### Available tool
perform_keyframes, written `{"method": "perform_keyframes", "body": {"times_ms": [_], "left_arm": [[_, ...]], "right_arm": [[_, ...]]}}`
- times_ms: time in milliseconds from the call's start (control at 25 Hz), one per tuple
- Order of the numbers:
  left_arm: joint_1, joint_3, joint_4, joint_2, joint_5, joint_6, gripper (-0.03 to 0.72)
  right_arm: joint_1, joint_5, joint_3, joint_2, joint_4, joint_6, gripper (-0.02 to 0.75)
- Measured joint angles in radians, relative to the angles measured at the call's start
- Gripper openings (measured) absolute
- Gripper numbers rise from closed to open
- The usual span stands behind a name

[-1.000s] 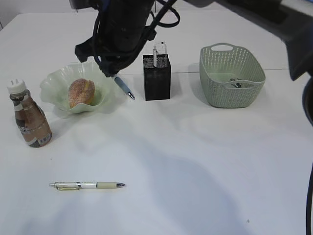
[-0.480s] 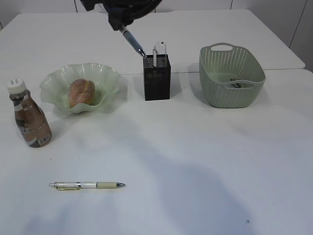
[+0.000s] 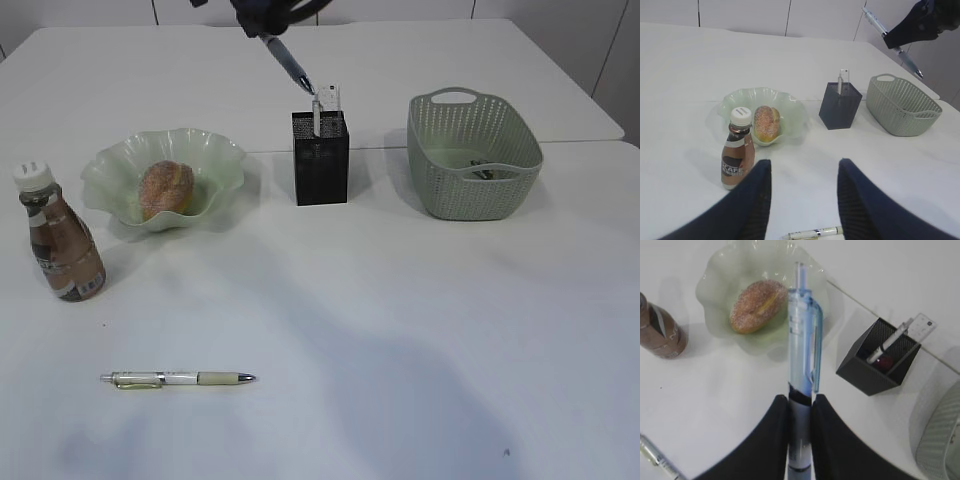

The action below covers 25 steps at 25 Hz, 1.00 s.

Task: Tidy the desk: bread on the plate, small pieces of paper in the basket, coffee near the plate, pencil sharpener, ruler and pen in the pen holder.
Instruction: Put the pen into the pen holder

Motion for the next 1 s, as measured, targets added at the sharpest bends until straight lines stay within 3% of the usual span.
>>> {"method": "perform_keyframes", "body": {"times_ms": [320, 560, 720, 1000], "left_arm": [[0.000, 0.000, -0.002, 0.018, -0.030, 0.000, 0.304], [0.000, 0.000, -0.002, 0.020, -0.038, 0.000, 0.304], [0.000, 0.000, -0.002, 0.037, -0.050, 0.000, 0.304], [0.000, 0.000, -0.002, 0.099, -0.082, 0.000, 0.304]], "right_arm": [[-0.005, -0.220, 0.000, 0.000, -0.080, 0.000, 0.128], [-0.058, -0.329, 0.003, 0.000, -0.089, 0.000, 0.128], [-0.122, -0.500, 0.106, 0.002, -0.098, 0.000, 0.128], [-0.148, -0.731, 0.261, 0.012, -0.126, 0.003, 0.128]]}}
